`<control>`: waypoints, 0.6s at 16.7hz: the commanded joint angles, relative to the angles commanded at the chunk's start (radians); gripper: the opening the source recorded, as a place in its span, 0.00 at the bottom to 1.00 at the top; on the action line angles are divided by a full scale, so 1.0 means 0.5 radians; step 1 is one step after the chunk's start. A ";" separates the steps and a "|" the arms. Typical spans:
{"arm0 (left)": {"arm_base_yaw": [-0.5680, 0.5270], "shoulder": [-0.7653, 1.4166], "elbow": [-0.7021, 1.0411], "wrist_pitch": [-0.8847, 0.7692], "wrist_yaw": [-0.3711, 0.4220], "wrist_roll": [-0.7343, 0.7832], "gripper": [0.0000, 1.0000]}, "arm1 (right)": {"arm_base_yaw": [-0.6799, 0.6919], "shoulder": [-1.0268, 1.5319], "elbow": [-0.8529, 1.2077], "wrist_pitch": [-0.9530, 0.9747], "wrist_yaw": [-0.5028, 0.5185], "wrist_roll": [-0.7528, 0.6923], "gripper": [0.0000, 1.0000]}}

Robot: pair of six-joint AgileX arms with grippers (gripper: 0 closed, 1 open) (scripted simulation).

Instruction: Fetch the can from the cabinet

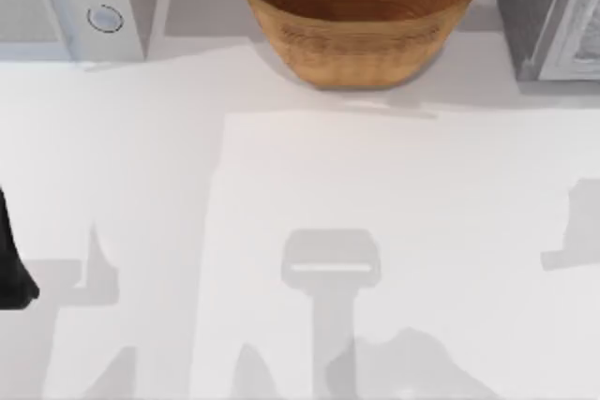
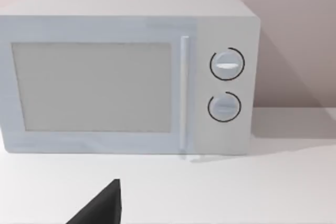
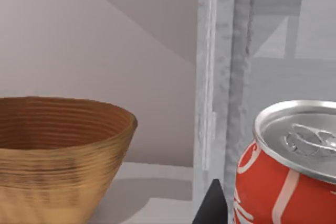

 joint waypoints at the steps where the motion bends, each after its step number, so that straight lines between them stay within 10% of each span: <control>1: 0.000 0.000 0.000 0.000 0.000 0.000 1.00 | -0.060 0.186 0.090 0.117 -0.117 0.010 0.00; 10: 0.000 0.000 0.000 0.000 0.000 0.000 1.00 | -0.678 2.325 1.039 1.344 -1.325 0.108 0.00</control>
